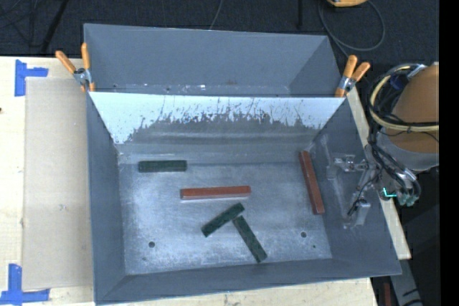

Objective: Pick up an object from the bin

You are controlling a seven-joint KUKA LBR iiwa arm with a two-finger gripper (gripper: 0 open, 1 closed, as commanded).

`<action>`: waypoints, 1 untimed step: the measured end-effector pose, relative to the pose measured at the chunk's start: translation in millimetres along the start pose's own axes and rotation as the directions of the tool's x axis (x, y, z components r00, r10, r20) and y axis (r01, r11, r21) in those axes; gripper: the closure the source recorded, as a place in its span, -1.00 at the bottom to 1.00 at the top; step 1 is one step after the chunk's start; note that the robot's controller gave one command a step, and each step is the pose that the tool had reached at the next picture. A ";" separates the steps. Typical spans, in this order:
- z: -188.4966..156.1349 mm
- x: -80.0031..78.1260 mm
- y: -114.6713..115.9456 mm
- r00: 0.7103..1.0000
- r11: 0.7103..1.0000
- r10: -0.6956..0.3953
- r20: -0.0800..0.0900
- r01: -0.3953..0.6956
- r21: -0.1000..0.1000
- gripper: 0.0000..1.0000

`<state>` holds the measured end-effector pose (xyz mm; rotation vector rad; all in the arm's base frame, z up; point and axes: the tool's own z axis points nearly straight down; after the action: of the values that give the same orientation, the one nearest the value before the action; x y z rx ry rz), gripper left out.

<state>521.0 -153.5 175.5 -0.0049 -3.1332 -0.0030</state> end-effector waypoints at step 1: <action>73.9 -18.8 75.0 0.969 0.969 -0.248 0.003 0.248 -0.001 -1.00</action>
Offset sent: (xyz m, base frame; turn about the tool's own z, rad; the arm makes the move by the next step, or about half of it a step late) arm 0.0192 0.0722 -0.0715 -0.2492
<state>539.4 -78.5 101.6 0.3871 -3.1127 -0.0065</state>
